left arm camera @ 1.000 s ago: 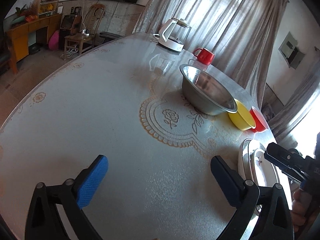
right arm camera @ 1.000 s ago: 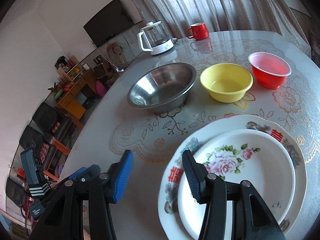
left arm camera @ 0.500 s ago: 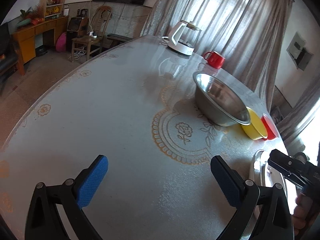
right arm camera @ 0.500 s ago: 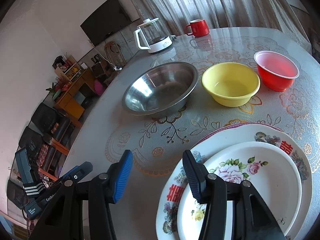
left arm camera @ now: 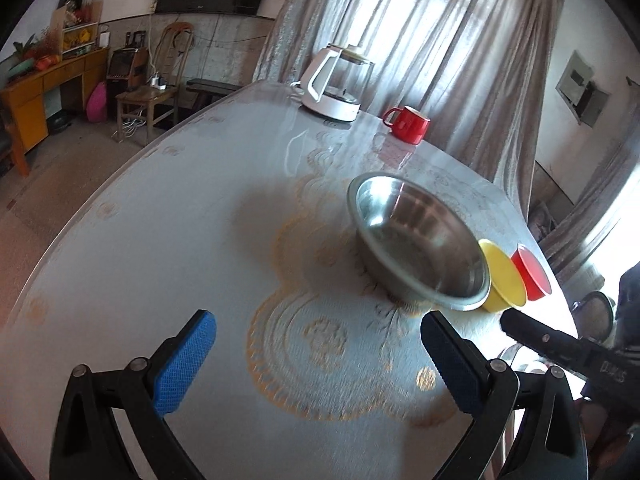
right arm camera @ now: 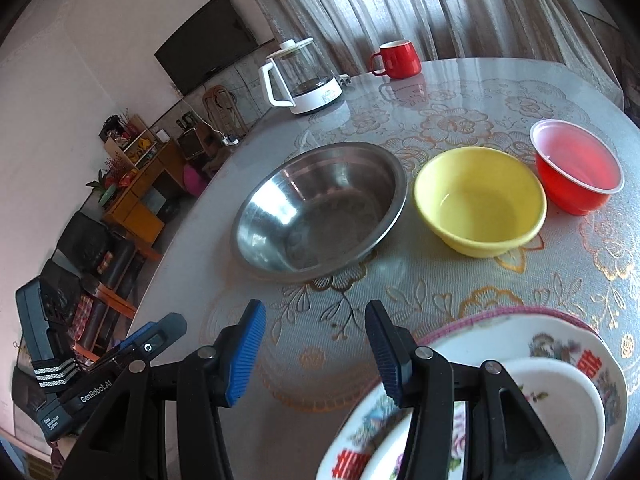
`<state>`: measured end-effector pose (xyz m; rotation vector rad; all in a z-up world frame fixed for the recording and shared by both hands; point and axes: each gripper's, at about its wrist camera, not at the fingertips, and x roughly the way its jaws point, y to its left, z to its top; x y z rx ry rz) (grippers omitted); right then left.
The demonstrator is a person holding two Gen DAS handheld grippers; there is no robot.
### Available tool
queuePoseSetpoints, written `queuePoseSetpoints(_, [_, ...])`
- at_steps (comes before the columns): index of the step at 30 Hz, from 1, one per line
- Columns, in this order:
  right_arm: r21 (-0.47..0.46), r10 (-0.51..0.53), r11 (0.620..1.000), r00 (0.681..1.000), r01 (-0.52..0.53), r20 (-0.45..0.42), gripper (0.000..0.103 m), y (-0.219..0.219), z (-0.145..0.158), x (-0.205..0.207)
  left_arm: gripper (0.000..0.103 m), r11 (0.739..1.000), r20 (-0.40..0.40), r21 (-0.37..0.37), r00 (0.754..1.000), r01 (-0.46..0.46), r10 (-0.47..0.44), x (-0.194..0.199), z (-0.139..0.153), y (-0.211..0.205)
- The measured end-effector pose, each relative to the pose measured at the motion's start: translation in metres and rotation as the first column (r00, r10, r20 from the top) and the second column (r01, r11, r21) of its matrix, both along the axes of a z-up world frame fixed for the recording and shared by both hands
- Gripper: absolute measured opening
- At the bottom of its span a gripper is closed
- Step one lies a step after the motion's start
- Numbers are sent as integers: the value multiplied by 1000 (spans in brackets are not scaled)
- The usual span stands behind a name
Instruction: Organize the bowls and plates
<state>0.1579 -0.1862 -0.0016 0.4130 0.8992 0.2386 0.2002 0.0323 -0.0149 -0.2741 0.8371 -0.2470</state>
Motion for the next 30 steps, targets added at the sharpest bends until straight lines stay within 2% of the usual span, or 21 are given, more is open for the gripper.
queuePoseSetpoints(9, [-6,-51,999,997,51,-59,52,-10,-17,44,102,999,-17,-27,1000,24,-24,58,-1,-23])
queuePoseSetpoints(11, [-10,-57,998,996,56,-68,52,-11,-19,52,98,999,-8,-25,999,31,-31,69,-2,-29])
queuePoseSetpoints(12, [-16,-63,998,995,62,-73,52,-11,-20,56,94,999,-2,-18,999,39,-39,74,-3,-33])
queuePoseSetpoints(14, [-27,-70,997,994,68,-82,52,-12,-23,64,77,998,-10,-9,998,63,-63,82,-7,-40])
queuePoseSetpoints(15, [-33,-74,997,993,71,-88,52,-13,-25,68,72,997,-15,-9,997,79,-79,86,-9,-44])
queuePoseSetpoints(16, [-40,-77,996,993,74,-91,52,-14,-27,72,63,996,-22,-4,995,94,-94,89,-12,-48])
queuePoseSetpoints(17, [-50,-80,996,992,76,-95,52,-13,-29,75,49,994,-36,2,993,109,-109,92,-15,-51])
queuePoseSetpoints(19, [-71,-74,995,992,67,-100,52,-12,-33,81,32,990,-55,4,989,139,-139,91,-21,-56])
queuePoseSetpoints(20, [-83,-62,995,993,54,-101,51,-10,-35,82,31,988,-40,14,987,154,-153,87,-21,-58])
queuePoseSetpoints(22, [-93,-26,996,994,16,-107,43,-3,-37,84,32,983,-6,57,985,172,-172,78,-19,-64])
queuePoseSetpoints(23, [-102,-13,995,995,3,-97,43,0,-34,83,32,982,1,74,985,173,-174,74,-19,-65])
queuePoseSetpoints(25, [-162,-13,987,996,-2,-87,42,6,-31,81,32,984,5,70,986,164,-165,70,-18,-61])
queuePoseSetpoints(27, [-164,-3,986,996,-12,-93,38,8,-32,79,32,986,9,49,987,159,-160,66,-18,-55])
queuePoseSetpoints(30, [-162,6,987,996,-21,-88,38,9,-30,72,32,987,20,58,988,152,-154,51,-13,-49])
